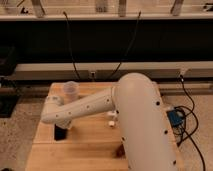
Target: Push the eraser across the table
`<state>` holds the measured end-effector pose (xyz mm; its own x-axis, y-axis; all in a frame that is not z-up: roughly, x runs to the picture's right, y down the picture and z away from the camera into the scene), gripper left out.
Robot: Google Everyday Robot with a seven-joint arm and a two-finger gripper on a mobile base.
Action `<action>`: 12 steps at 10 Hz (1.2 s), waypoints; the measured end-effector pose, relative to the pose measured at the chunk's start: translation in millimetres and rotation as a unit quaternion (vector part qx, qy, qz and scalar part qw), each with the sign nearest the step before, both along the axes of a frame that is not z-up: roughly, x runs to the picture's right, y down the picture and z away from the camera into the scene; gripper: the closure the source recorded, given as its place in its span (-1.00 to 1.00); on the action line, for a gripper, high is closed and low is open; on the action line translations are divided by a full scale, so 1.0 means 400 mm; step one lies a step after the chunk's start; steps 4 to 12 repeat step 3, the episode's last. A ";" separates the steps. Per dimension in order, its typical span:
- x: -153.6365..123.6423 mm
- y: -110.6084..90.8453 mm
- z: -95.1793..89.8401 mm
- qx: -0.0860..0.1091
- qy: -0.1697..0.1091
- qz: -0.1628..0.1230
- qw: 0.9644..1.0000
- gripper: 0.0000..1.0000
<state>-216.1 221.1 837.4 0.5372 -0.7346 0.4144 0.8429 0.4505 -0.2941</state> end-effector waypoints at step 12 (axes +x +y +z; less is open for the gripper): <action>-0.070 0.012 -0.011 0.002 -0.013 -0.023 1.000 0.93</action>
